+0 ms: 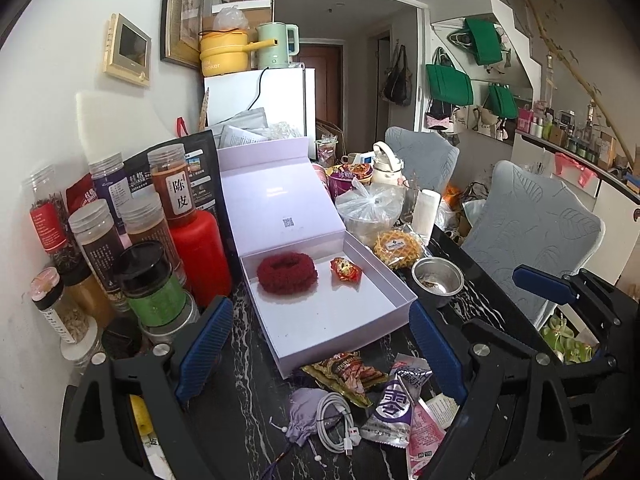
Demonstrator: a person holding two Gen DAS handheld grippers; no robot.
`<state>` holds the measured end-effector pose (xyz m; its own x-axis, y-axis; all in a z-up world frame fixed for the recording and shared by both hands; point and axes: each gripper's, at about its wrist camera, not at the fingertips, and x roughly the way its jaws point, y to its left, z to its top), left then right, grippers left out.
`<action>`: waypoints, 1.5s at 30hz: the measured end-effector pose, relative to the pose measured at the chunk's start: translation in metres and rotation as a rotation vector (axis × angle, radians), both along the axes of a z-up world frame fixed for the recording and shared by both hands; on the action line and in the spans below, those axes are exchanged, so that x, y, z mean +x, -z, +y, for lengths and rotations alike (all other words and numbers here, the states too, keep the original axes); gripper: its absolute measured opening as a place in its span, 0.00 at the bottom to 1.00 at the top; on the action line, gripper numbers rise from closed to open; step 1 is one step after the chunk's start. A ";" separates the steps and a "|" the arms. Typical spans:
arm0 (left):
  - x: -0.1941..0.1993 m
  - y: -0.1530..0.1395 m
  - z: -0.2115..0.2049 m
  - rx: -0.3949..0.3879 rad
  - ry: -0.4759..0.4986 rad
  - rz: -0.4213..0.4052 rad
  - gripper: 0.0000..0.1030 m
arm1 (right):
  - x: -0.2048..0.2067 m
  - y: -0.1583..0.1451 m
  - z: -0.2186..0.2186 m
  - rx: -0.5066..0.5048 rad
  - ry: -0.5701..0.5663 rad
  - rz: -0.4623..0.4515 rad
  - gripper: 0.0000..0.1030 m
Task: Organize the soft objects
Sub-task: 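Withdraw both tools from the box back toward the table items, then lower the left tool onto the lavender drawstring pouch and close it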
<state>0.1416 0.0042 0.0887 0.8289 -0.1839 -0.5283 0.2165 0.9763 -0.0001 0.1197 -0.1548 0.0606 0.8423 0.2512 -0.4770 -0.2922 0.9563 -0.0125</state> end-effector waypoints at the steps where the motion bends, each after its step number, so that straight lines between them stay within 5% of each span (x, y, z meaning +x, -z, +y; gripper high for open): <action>1: 0.000 0.003 0.001 0.001 0.004 0.007 0.88 | -0.002 0.003 0.000 -0.001 0.000 0.004 0.76; 17: -0.008 0.064 0.006 0.024 -0.001 0.118 0.88 | -0.018 0.058 0.003 0.004 0.015 0.088 0.82; 31: -0.017 0.109 0.013 0.066 -0.006 0.096 0.88 | -0.009 0.112 -0.001 0.067 0.037 0.221 0.82; 45: 0.013 0.156 0.053 -0.013 -0.122 0.235 0.88 | 0.003 0.139 -0.001 0.097 0.019 0.282 0.82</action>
<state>0.1542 0.0573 -0.0675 0.7001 -0.0983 -0.7073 0.0898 0.9947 -0.0494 0.1223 -0.1557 -0.0787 0.6851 0.2928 -0.6670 -0.2533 0.9543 0.1587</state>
